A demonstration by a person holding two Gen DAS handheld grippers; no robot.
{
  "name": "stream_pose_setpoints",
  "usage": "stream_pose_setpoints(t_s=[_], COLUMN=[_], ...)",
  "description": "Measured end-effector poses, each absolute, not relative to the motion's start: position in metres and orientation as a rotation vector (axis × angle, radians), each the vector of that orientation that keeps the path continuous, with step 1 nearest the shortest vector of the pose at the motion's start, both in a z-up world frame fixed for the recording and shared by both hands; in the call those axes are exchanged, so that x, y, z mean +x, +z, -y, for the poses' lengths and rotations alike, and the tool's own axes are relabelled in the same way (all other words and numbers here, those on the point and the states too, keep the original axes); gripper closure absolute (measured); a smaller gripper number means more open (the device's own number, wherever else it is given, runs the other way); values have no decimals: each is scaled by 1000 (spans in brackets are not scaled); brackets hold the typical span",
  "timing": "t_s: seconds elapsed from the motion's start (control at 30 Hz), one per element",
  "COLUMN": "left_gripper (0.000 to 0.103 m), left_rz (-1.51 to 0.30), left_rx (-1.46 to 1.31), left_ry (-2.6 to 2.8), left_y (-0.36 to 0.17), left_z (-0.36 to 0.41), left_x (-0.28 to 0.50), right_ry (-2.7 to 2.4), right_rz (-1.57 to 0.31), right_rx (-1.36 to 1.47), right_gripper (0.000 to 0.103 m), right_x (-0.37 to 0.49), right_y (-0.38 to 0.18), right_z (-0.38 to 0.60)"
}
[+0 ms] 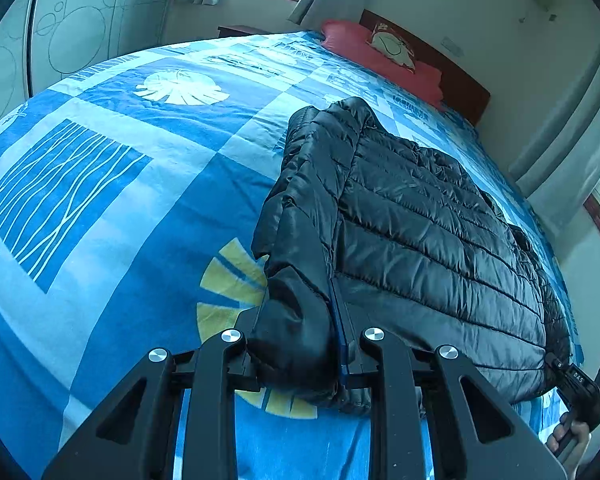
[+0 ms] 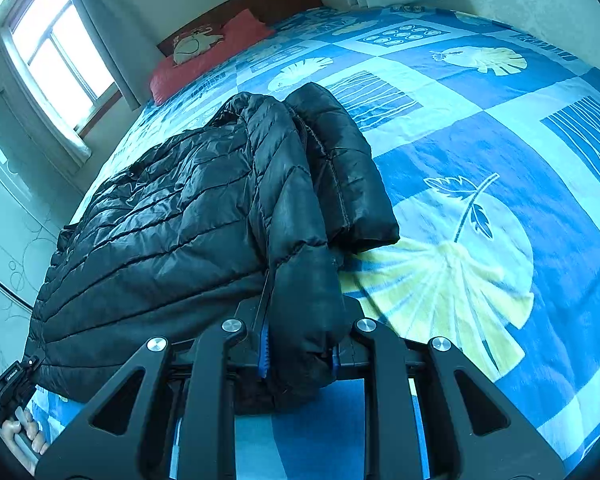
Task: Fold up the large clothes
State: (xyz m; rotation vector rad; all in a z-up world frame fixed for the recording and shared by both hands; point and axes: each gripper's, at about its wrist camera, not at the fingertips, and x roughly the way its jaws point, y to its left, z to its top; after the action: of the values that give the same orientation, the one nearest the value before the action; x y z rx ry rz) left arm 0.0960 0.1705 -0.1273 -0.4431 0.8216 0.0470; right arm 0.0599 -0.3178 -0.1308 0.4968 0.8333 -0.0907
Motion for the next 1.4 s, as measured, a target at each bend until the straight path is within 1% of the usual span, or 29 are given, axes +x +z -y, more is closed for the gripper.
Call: stream_pose_setpoints(t_s=[0.4,0.5,0.57,0.6,0.67,0.7,0.77,0.83,0.9,0.97,1.1,1.13,1.17,1.2,1.23,1.4], left_gripper=[78,77,76,75,70,68,60,54,48,40,38,38,37,36,33,32], left_rz=[-826,-830,-833,-834,-834,-837,-840,-843,-843,-851,-853,-849,-842,-835,-831,-839], left_rx=[-447,-457,-450,-438,-426,-426,-422,-410,-386,-358,-338,-338,-340,-340,-339,-324], left_ry=[33,27,27,31,34,37,37,38,32,34,51,55,61,65,64,53], left_y=[-132,-134,-135,-134,-134,-134,-132,-130,-126,-122,-111,-109,-105,-101,-99,-92], left_z=[-175,-178,-178,-178,-178,-179,-182,-184,-188,-193,-212,-215,-220,-224,-227,-230], left_x=[93,94,95,95,94,94,90,85,78,70,55,53,51,52,53,75], right_ry=[-90,-98,-108,-114,-129,-134,-139,-147,-176,-204,-286,-284,-272,-252,-219,-47], right_rz=[-841,-847,-852,-855,-861,-864,-868,-873,-884,-887,-859,-852,-848,-846,-846,-861], right_rx=[501,491,479,477,486,494,496,480,446,412,332,326,323,322,313,274], right_gripper=[82,79,73,71,62,60,52,49,48,47,47,52,63,67,70,70], right_x=[59,61,61,60,57,54,48,41,34,26,13,13,15,17,23,65], right_y=[-134,-134,-135,-135,-136,-136,-134,-129,-122,-114,-92,-89,-85,-83,-81,-80], right_z=[321,320,321,321,325,327,330,332,334,335,331,329,325,319,308,247])
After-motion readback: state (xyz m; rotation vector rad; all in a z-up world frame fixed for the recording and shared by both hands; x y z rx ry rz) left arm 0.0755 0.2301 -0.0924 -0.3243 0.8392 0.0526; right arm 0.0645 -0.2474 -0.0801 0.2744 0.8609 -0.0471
